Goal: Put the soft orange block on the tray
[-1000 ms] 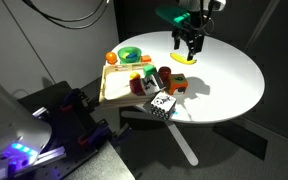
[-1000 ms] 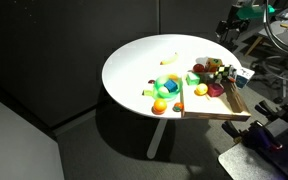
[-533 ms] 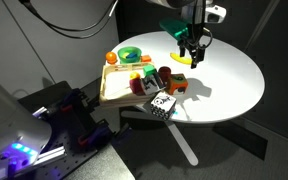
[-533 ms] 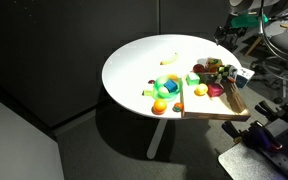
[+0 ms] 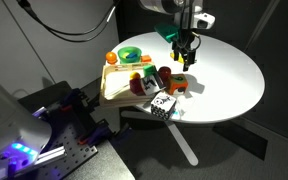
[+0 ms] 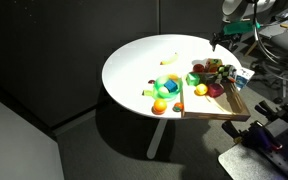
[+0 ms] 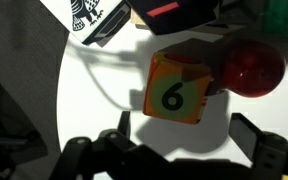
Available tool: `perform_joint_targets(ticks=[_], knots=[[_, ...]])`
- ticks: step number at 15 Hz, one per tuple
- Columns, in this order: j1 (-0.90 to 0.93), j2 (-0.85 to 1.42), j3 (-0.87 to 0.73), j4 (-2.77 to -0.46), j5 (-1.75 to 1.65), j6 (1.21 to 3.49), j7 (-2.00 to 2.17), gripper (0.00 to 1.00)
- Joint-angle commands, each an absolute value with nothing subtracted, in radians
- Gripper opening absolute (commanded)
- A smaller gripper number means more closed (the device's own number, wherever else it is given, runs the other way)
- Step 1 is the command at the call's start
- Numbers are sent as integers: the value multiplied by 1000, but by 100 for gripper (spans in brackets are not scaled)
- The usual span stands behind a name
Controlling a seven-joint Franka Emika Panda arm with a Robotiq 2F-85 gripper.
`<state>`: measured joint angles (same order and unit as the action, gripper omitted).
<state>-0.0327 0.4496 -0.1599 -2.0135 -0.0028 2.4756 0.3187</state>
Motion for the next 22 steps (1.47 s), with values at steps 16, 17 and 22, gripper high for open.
perform_joint_targets(ticks=[16, 17, 22], knots=[[6, 678, -169, -1761, -9, 2338, 401, 100], [10, 685, -171, -1754, -11, 2338, 404, 100], [28, 713, -184, -1727, -23, 2335, 418, 100]])
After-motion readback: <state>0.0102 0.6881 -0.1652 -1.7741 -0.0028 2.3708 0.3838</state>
